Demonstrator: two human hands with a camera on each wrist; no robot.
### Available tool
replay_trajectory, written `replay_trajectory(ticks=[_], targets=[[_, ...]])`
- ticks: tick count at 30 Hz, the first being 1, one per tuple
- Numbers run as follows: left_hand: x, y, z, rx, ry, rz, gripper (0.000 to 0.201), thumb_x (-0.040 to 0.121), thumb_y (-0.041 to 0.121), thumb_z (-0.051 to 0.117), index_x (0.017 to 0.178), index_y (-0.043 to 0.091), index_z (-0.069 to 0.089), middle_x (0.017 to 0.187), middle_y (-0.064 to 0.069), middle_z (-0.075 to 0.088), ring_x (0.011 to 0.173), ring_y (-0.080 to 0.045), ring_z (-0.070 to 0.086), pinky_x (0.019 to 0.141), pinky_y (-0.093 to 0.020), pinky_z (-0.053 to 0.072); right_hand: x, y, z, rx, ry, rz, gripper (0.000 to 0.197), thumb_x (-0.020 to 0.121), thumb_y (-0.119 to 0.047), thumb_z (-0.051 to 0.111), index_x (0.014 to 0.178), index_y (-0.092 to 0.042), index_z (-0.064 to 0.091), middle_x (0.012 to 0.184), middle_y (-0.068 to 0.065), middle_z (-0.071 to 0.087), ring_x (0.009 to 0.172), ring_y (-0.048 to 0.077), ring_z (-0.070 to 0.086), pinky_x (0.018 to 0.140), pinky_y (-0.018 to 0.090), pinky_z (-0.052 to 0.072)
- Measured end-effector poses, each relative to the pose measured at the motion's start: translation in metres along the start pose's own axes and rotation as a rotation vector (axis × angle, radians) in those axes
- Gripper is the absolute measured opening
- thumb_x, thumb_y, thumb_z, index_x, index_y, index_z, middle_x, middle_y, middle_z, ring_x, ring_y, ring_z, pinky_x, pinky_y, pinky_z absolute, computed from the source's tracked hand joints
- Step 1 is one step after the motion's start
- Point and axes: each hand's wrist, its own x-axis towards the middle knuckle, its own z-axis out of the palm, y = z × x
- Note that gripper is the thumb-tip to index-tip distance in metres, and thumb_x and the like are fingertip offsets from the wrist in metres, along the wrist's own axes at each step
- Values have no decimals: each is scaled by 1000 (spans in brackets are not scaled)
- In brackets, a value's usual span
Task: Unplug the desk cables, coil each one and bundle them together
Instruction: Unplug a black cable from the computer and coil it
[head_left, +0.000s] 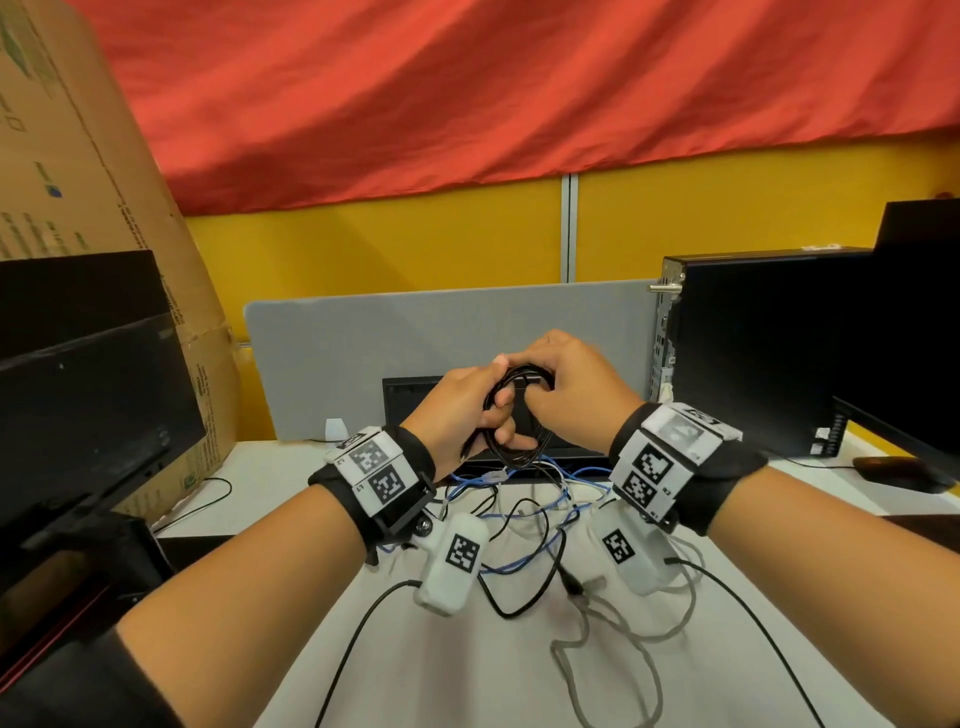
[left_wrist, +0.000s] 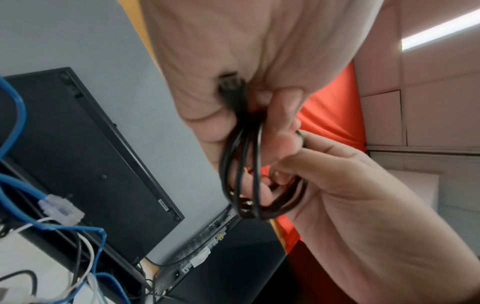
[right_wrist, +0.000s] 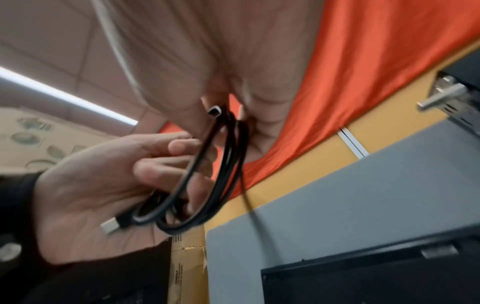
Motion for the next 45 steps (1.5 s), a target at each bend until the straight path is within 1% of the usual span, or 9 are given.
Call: replay_trajectory(ticks=[3,9,16,21,26,31,36,41,45], targets=[[-1,3,3,61,54,46,43,104,37,38,73,10,52,49,5,29,45,-12,36,62,-32,55,3,-1,3,-140,74,49,33,82,1,53,97,-17,76,90,3,50,84,16,47,72,26,37],[1,5,11,139,201,79,43,103,37,40,69,12,50,48,4,26,41,-10,19,40,-20,21,4,8,9,-271,121,37,10,86,-7,63,86,-8,73,97,8,52,91,26,54,75,33,47],[2,2,7,83,290,28,40,102,35,42,69,14,49,44,5,31,36,-8,20,38,-15,18,-5,13,8,-246,194,-106,38,75,-23,78,109,-28,64,97,-8,50,72,10,48,65,29,48],[4,2,5,113,301,59,33,100,33,46,72,18,52,51,3,28,42,-12,25,40,-18,21,-12,13,11,-247,310,-276,21,83,-26,72,104,-26,73,86,-2,52,69,15,52,57,28,45],[4,2,3,108,260,73,36,100,33,48,71,21,65,60,-2,23,49,-14,20,38,-16,21,-8,14,14,123,334,-90,9,83,-25,72,90,-26,78,70,-4,51,64,3,49,59,11,36],[2,6,3,246,218,85,32,101,34,48,88,7,60,51,5,26,43,-11,22,38,-19,24,-6,11,12,301,383,114,23,84,-31,72,67,-16,77,56,2,53,58,9,48,59,22,40],[3,2,5,378,233,90,32,104,31,41,84,11,56,45,10,30,39,-9,27,38,-21,30,-3,8,7,420,405,350,33,79,-39,74,52,-21,68,41,-7,54,36,5,42,39,17,34],[8,2,6,497,252,140,31,102,31,42,88,7,55,47,5,37,37,-12,33,43,-24,32,-1,-3,3,646,387,511,31,85,-29,68,65,-5,63,49,8,61,32,18,46,34,21,34],[12,2,1,602,296,177,34,101,32,45,94,1,56,49,2,41,37,-12,38,44,-24,35,-2,-14,-3,898,271,598,27,91,-24,64,81,1,62,62,16,69,53,25,69,47,30,56]])
